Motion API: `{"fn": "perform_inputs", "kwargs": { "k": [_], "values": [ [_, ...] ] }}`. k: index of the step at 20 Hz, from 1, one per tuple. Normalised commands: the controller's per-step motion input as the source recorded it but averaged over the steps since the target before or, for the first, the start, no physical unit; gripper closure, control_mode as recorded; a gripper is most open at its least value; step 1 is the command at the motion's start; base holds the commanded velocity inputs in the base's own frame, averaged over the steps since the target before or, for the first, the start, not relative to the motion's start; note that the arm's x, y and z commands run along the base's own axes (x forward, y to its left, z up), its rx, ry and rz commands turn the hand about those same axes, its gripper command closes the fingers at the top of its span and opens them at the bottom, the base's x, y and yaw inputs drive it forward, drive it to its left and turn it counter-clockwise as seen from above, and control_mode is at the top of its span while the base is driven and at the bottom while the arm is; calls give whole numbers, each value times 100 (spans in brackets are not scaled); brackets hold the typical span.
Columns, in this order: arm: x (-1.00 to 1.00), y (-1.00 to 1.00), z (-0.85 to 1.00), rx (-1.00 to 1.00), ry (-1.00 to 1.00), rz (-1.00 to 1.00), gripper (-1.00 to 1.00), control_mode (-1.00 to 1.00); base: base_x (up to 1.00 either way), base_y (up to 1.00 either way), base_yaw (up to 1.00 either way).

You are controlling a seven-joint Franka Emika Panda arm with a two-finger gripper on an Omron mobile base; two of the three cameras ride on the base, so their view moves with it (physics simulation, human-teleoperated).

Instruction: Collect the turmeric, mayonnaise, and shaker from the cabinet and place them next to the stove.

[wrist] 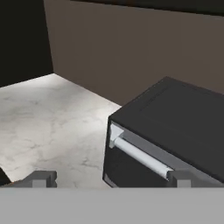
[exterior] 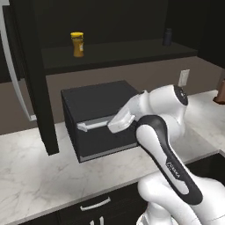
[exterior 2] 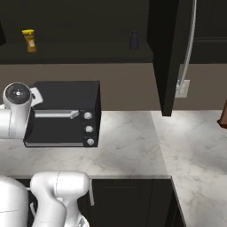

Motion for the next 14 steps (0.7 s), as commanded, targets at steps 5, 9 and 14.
{"fn": "perform_inputs", "kwargs": {
  "k": [5,9,14],
  "values": [
    [0,0,83,0,0,-10,-100,-100,0,0,0],
    [0,0,62,0,-3,-12,-100,-100,0,0,0],
    [0,0,44,6,-6,-12,-100,-100,0,0,0]
  ]
}}
